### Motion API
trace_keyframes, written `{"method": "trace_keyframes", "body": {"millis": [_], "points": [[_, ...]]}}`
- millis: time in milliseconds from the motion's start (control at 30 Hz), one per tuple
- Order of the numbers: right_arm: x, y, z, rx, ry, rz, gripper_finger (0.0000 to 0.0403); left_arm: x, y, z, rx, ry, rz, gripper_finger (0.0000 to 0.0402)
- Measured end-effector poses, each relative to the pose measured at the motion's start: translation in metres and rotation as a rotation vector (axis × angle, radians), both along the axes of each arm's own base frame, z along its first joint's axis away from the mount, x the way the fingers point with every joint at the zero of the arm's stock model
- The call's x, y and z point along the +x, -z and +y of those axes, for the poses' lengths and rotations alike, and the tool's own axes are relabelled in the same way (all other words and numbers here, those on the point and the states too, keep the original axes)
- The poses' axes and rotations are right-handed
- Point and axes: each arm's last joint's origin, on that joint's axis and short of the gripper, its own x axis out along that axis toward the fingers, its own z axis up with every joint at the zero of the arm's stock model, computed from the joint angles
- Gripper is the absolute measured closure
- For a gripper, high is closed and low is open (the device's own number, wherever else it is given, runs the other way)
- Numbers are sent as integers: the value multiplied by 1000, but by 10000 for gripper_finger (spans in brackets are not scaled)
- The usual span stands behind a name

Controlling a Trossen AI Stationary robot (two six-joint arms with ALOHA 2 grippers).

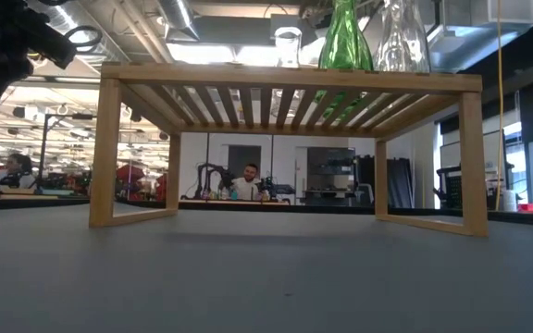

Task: Sort vases onto shelf
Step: Put the transparent bottle on the shelf

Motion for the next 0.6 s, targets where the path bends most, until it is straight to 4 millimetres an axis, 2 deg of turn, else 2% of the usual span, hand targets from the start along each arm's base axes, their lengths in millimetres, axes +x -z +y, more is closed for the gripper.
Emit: {"method": "trace_keyframes", "body": {"millis": [200, 367, 600], "points": [[0, 0, 0, 1, 0, 0, 139, -2, 3, 0, -19, -2, 26, 128], [0, 0, 0, 7, -8, 5, 139, -8, 12, 1, -1, 2, 91, 150], [0, 0, 1, 15, -20, 13, 139, -4, 15, 0, -9, 26, 56, 184]]}}
